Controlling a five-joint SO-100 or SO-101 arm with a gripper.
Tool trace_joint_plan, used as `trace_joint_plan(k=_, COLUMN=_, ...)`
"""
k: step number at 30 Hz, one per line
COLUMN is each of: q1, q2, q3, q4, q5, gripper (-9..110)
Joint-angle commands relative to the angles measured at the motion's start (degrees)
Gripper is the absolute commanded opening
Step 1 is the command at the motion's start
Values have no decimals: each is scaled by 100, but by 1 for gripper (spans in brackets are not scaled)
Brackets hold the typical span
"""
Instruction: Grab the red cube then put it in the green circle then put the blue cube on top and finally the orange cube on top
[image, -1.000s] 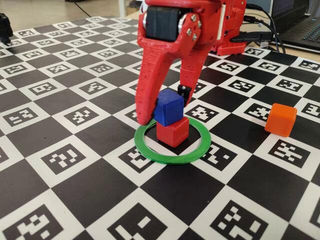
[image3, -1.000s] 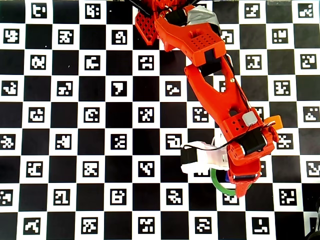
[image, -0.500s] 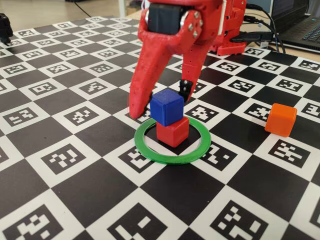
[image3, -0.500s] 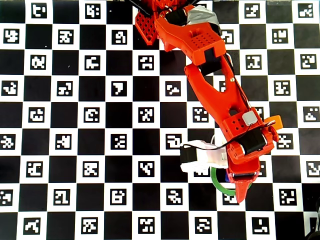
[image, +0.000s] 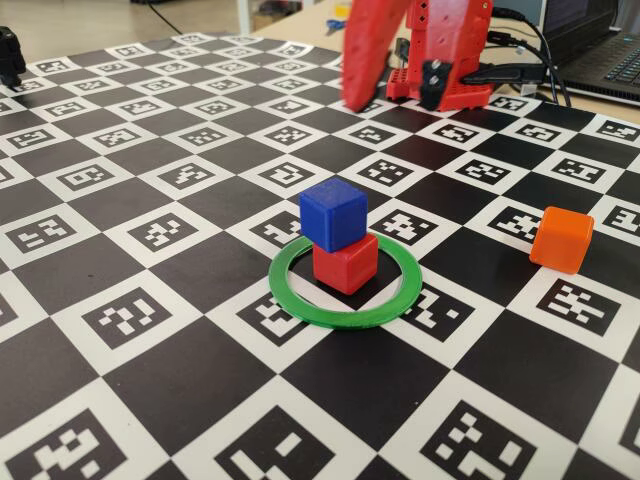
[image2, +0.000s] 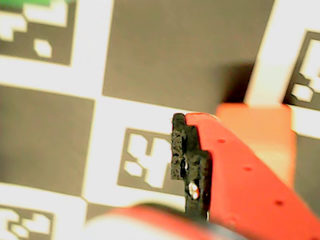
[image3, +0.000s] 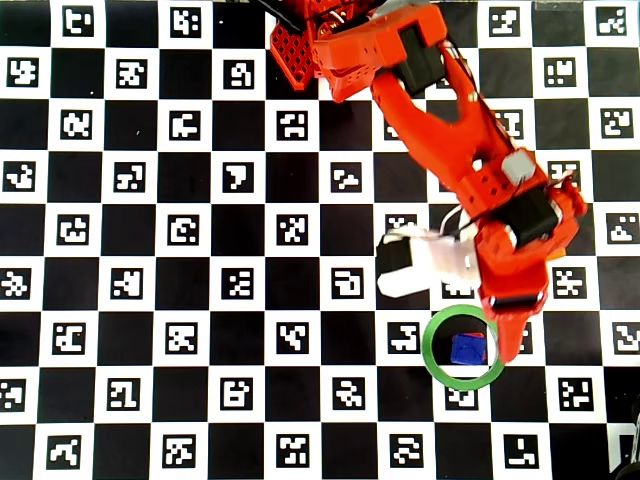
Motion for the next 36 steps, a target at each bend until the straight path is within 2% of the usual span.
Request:
trace_joint_plan(k=1, q1=-237, q2=958, q3=193, q4=-18, q5=9, gripper=45)
trace_joint_plan(k=15, q1=-1046, q2=1169, q3=958, q4=-598, q5=220, gripper=43)
trace_joint_plan(k=23, q1=-1485, q2=721, q3=475, q4=-387, q5=545, gripper=43)
trace_joint_plan(k=28, q1=-1749, q2=246, q3=-97, q4=-114, q5=1195, gripper=45)
trace_joint_plan(k=36, q1=-1775, q2=-563, q3=-650, q4=-193, q5=1687, gripper=46)
